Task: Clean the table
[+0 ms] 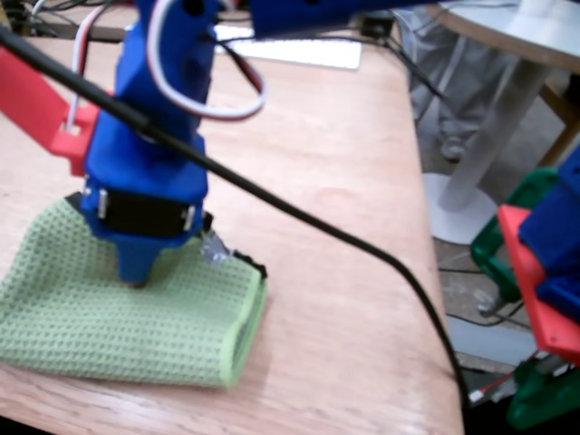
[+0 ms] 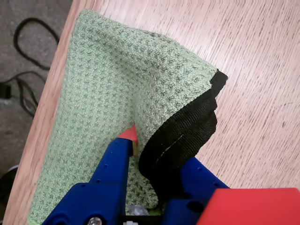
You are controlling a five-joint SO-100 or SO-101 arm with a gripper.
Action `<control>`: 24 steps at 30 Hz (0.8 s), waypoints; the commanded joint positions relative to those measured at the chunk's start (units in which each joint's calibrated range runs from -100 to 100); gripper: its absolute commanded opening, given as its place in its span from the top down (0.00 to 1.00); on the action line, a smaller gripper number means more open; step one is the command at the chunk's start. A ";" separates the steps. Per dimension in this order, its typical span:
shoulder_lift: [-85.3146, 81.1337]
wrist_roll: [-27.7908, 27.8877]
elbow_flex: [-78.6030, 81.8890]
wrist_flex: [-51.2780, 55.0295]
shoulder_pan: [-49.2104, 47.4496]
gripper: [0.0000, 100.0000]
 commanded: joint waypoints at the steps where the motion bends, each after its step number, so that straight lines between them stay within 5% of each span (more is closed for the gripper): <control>1: 1.44 -0.29 -0.39 -0.36 0.01 0.99; 10: 3.24 0.15 11.59 -1.27 16.93 1.00; 24: 10.44 5.42 11.69 -0.28 74.63 1.00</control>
